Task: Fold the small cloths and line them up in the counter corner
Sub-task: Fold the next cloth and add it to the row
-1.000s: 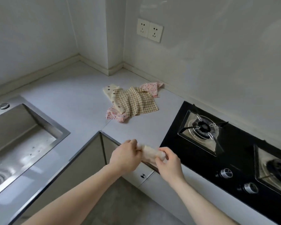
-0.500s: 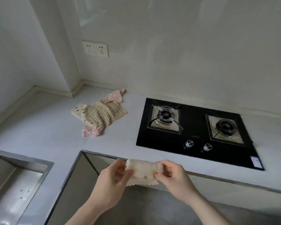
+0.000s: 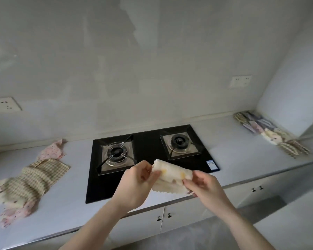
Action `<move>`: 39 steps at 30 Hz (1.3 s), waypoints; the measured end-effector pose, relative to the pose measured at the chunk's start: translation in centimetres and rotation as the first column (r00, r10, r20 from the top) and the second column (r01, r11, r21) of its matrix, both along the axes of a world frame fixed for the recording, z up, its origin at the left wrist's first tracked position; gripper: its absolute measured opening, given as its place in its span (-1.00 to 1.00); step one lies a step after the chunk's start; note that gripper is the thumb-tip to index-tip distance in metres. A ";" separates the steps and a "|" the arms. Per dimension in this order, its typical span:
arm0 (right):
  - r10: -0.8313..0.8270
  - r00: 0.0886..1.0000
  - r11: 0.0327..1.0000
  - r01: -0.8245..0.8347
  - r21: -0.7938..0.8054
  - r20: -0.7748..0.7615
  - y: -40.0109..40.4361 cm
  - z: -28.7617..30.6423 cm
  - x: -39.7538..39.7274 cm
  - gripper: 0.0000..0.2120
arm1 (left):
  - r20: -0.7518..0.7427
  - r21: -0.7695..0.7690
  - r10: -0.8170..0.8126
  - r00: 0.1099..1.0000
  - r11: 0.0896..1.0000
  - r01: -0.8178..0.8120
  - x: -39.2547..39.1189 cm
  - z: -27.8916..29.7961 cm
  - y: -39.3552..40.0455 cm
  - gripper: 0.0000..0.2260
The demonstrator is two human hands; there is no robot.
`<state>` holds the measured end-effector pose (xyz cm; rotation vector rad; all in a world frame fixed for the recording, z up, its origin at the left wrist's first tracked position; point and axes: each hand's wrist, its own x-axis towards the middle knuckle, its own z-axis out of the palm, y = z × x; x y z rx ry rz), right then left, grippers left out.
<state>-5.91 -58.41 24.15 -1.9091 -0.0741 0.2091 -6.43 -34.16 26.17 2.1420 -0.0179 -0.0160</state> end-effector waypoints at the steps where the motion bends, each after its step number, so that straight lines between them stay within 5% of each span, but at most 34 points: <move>1: -0.016 1.000 1.000 0.016 -0.002 0.007 -2.1 0.0 0.6 -0.94 | 0.001 -0.002 -0.017 1.000 1.000 0.017 0.9 0.1 -1.9 -0.78; 12: -0.069 0.998 0.997 0.068 -0.023 -0.008 -23.2 0.2 6.8 -0.95 | -0.013 -0.009 -0.073 0.997 0.997 0.073 8.9 0.3 -22.5 -0.91; 25: -0.238 0.964 0.971 0.231 -0.068 -0.121 -30.9 -1.2 16.2 -0.93 | -0.091 0.092 -0.197 0.976 0.974 0.205 21.8 0.2 -30.9 -0.83; 29: -0.361 0.923 0.931 0.349 -0.108 -0.130 -33.5 -2.7 19.4 -0.83 | -0.136 0.066 -0.263 0.955 0.960 0.273 26.2 -0.8 -34.2 -0.86; 39: -0.539 0.704 0.776 0.628 0.052 -0.463 -41.1 -9.9 27.1 -0.86 | -0.315 0.051 -0.208 0.926 0.971 0.235 32.7 -6.1 -40.7 -0.83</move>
